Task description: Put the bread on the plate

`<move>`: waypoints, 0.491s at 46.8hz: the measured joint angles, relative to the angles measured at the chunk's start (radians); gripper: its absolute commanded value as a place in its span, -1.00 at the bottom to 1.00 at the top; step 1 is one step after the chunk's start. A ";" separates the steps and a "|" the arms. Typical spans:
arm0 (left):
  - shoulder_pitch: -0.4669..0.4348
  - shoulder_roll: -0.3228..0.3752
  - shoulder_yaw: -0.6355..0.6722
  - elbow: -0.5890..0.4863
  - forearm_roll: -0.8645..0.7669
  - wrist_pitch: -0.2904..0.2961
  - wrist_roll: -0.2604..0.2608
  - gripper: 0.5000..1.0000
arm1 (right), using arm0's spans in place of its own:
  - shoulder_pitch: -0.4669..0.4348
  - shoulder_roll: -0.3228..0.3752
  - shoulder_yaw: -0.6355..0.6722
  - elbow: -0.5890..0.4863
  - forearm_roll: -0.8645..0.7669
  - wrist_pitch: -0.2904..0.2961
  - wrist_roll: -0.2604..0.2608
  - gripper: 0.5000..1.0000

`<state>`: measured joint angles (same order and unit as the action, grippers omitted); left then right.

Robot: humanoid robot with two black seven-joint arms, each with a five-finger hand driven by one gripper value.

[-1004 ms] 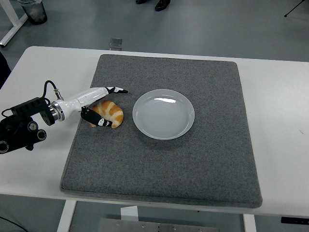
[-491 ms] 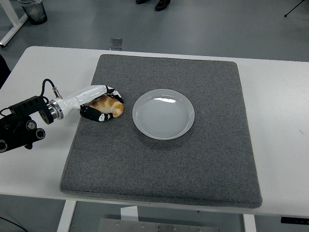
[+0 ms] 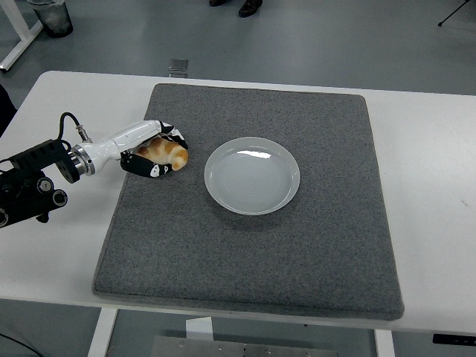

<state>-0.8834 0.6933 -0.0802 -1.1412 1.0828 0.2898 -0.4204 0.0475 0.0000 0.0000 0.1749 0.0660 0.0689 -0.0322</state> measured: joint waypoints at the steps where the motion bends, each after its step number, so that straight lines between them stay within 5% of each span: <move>1: 0.000 0.001 -0.001 0.000 -0.001 0.003 0.000 -1.00 | 0.000 0.000 0.000 0.000 0.000 0.000 0.000 0.81; 23: -0.044 0.111 -0.085 0.034 -0.026 0.000 0.001 -1.00 | 0.000 0.000 -0.001 0.000 0.000 0.000 0.000 0.81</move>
<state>-0.9271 0.8047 -0.1648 -1.1067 1.0564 0.2899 -0.4191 0.0476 0.0000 -0.0013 0.1749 0.0660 0.0685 -0.0321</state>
